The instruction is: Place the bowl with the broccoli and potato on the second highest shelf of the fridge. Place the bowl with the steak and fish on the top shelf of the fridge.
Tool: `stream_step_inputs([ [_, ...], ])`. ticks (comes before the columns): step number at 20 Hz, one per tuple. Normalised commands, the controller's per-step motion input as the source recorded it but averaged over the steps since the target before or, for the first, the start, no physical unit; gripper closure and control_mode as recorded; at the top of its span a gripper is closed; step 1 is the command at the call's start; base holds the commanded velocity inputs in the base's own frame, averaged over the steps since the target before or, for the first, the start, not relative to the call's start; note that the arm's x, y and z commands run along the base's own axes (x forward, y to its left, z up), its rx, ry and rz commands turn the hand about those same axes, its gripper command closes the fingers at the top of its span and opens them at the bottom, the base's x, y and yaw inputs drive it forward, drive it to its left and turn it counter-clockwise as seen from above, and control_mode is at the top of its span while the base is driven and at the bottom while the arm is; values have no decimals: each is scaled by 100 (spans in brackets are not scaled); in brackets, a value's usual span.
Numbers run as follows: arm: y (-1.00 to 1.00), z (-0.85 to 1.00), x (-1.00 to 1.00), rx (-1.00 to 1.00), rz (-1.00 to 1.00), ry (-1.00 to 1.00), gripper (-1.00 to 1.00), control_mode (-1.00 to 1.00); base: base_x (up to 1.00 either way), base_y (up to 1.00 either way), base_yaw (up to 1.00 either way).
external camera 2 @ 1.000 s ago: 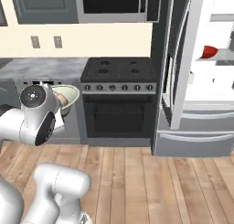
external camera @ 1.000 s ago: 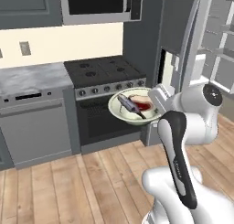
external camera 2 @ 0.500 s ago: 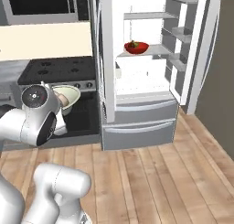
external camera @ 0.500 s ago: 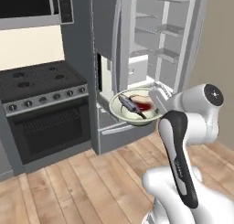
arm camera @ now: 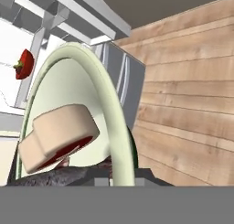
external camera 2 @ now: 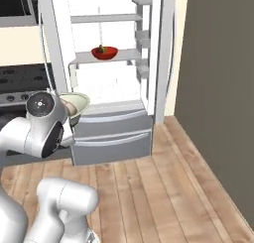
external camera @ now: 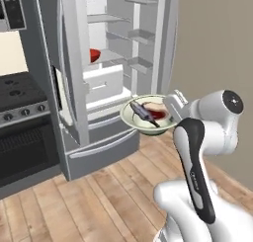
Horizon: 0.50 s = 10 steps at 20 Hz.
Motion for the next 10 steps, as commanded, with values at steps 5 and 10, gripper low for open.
stream_step_inputs([
  [5,0,0,0,0,0,0,100,100,36,-70,33],
  [10,0,0,0,0,0,0,100,100,32,-66,36],
])
